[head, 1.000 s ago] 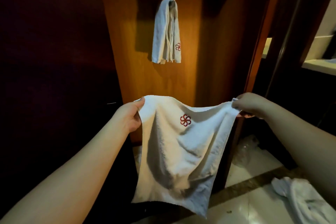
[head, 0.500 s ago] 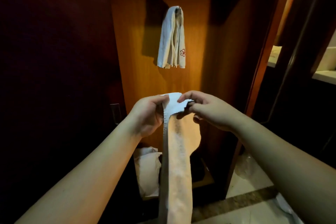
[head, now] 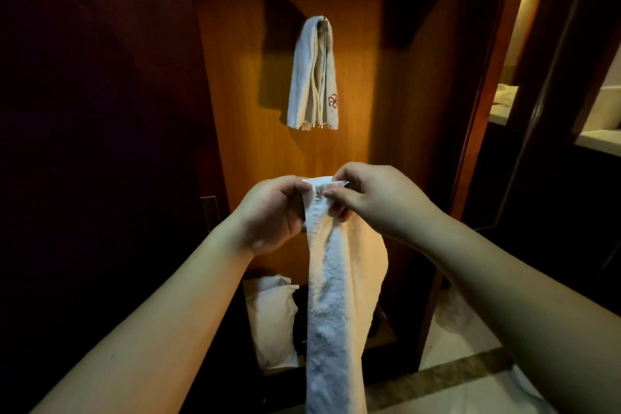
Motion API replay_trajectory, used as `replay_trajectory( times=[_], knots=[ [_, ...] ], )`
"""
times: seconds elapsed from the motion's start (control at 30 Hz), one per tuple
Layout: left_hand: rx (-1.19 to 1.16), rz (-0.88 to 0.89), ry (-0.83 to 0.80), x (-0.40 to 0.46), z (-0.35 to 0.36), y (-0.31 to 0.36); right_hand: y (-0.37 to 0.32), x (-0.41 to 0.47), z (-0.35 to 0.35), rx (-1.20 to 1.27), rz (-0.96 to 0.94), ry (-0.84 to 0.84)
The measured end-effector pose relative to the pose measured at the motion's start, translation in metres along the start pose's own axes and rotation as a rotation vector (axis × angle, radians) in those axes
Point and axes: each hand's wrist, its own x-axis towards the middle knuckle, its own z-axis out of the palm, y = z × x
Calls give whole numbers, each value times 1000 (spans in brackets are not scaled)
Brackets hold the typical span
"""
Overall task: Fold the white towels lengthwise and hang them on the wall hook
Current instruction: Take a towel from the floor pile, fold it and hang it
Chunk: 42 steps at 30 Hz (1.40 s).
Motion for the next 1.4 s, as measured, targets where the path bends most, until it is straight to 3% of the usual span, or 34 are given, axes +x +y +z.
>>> replay_trajectory(
  times=[0.3, 0.5, 0.6, 0.8, 1.03, 1.17, 1.3, 1.4],
  knots=[
    [182, 2, -165, -9, 7, 12, -3, 3, 0, -56, -35, 30],
    [382, 17, -80, -7, 4, 8, -3, 8, 4, 17, -4, 14],
    [481, 12, -104, -6, 0, 8, -5, 12, -6, 164, 88, -169],
    [401, -77, -28, -3, -5, 13, 23, 14, -28, 327, 240, -530],
    [373, -71, 74, -7, -12, 27, 76, 0, 1, 74, 427, -865],
    [388, -49, 137, -8, -32, 33, 93, -2, -17, 31, 496, -704],
    [361, -27, 168, -9, -45, 25, 90, -3, -41, -147, 354, -415],
    [289, 46, 181, -8, -53, 20, 83, -6, -42, -100, 267, -160]
  ],
)
